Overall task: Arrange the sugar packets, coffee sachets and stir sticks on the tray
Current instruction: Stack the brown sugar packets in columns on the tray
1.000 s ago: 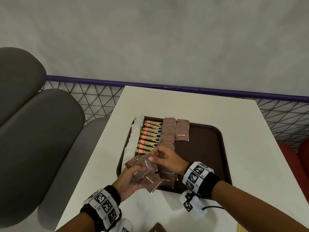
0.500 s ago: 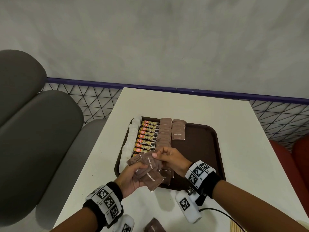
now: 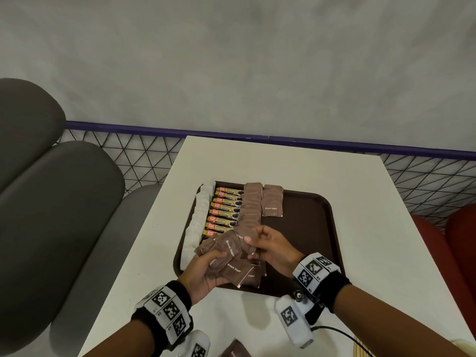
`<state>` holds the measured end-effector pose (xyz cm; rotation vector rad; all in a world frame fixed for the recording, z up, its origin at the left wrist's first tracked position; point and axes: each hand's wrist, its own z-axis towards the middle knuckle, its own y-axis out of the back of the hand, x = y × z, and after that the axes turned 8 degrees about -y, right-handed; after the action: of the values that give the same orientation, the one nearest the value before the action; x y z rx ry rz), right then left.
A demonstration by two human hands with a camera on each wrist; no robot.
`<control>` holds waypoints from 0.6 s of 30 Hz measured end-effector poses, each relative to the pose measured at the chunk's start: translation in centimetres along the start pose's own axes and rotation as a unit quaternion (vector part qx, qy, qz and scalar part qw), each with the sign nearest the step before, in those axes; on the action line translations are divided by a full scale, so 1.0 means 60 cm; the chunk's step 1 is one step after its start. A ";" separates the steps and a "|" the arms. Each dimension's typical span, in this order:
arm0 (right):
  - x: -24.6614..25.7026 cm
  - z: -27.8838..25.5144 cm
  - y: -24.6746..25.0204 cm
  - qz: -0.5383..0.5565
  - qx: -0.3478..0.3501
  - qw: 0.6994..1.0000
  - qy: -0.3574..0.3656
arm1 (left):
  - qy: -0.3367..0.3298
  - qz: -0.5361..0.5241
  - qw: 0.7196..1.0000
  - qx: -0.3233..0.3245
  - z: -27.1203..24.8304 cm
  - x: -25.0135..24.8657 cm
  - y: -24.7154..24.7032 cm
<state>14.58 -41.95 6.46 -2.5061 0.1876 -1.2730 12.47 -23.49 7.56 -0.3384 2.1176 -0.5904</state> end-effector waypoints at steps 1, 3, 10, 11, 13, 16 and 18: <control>-0.001 -0.001 0.002 -0.001 0.005 1.000 -0.003 | 0.002 0.000 1.000 -0.001 0.002 0.001 -0.001; -0.003 0.002 0.010 -0.015 -0.008 1.000 0.003 | 0.005 0.000 1.000 -0.006 0.006 0.001 -0.002; 0.024 0.060 0.100 -0.085 -0.288 0.952 0.067 | -0.023 -0.015 0.999 -0.027 0.017 -0.015 0.024; 0.029 0.071 0.114 -0.094 -0.320 0.940 0.072 | -0.027 -0.017 0.999 -0.028 0.017 -0.018 0.029; 0.037 0.091 0.134 -0.119 -0.361 0.922 0.074 | -0.033 -0.029 0.999 -0.029 0.017 -0.023 0.039; 0.045 0.114 0.139 -0.182 -0.378 0.905 0.073 | -0.036 -0.042 0.998 -0.027 0.017 -0.028 0.049; 0.047 0.129 0.137 -0.214 -0.386 0.894 0.070 | -0.037 -0.051 0.998 -0.026 0.017 -0.030 0.055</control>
<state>22.70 -48.63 1.53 -3.2513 0.2142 -1.8358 14.25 -20.18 6.56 -0.4917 2.0559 -0.5739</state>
